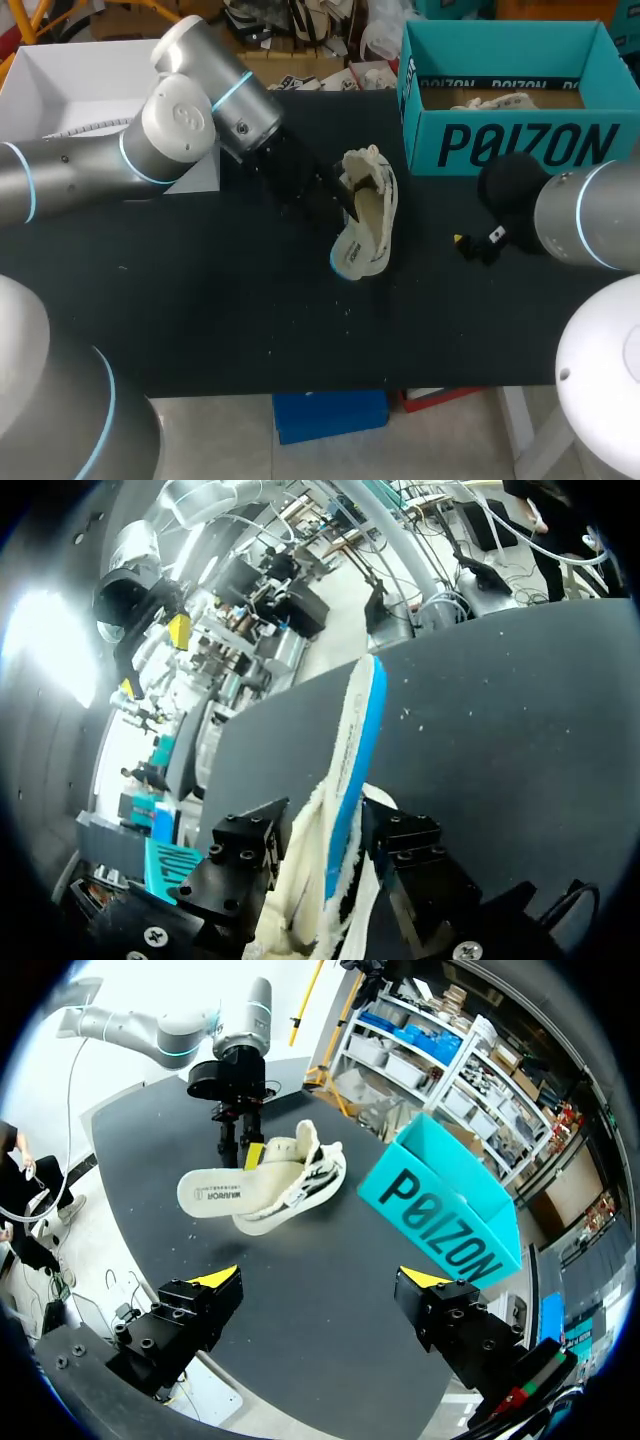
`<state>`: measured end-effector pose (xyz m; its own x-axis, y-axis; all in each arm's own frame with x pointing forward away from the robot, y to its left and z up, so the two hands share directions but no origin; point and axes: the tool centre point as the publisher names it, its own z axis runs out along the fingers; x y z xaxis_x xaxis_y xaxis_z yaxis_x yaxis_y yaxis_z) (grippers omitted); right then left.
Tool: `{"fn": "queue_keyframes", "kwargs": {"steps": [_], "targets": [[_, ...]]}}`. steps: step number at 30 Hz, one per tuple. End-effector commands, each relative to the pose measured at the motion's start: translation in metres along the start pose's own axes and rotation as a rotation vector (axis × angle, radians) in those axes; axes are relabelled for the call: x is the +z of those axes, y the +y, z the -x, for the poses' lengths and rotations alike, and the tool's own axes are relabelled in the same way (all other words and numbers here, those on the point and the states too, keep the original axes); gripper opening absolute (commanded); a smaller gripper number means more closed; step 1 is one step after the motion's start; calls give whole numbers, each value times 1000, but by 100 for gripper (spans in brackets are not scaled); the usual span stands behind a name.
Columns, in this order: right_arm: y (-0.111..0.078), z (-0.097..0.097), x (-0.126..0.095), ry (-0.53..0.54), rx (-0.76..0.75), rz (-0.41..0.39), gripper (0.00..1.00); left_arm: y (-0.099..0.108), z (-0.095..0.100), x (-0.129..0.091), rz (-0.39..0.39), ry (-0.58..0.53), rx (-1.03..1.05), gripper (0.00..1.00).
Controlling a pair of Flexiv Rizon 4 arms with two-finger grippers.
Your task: Take the shoe out of the shoebox, open the shoe tongue, remove and reinsert the insole, then place the shoe into the shoebox
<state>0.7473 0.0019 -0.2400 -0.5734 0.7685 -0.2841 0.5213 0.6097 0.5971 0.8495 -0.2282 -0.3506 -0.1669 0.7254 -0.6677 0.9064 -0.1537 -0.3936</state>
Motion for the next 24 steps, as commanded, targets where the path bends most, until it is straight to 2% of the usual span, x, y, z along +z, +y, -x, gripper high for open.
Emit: {"fn": "queue_keyframes", "kwargs": {"steps": [1, 8, 11, 14, 24], "targets": [[-1, -1, 1, -1, 1, 3, 100, -17, -8, -4, 27, 9, -2, 43], [-1, -1, 1, -1, 1, 3, 100, -20, -15, 11, 7, 36, -6, 41], [-1, -1, 1, -1, 1, 3, 100, -19, -15, 16, 1, 38, -7, 33], [-1, -1, 1, -1, 1, 3, 100, -18, -13, 18, 0, 37, -4, 0], [-1, -1, 1, -1, 1, 3, 100, -10, -7, 20, 11, 15, 6, 0]]}}
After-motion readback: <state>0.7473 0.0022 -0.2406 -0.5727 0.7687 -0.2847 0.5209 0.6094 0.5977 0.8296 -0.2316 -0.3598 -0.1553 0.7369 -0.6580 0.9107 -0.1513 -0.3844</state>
